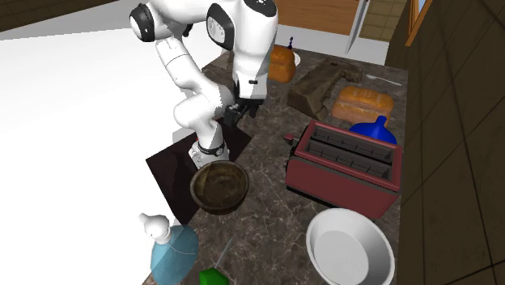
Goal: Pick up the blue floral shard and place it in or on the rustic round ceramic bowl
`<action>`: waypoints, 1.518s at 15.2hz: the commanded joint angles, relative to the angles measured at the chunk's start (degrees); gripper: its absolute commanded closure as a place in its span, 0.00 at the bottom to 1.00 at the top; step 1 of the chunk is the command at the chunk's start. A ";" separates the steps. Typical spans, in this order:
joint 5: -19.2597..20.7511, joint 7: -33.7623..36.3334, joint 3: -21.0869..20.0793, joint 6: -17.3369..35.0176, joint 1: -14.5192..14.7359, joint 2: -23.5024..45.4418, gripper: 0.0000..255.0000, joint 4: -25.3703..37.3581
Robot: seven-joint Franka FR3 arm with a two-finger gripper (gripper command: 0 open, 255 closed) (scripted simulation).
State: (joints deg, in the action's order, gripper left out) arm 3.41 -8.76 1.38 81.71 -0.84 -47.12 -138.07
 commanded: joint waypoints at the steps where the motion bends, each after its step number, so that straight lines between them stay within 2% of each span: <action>1: 0.00 0.00 0.00 0.00 0.00 0.00 0.00 0.00; 12: -8.89 -1.82 -5.68 20.67 9.02 2.64 0.00 -12.88; 23: -18.14 -5.12 -12.89 44.04 19.45 14.18 0.00 -18.57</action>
State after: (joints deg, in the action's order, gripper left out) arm -13.87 -13.34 -10.87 122.99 17.64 -34.35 -156.11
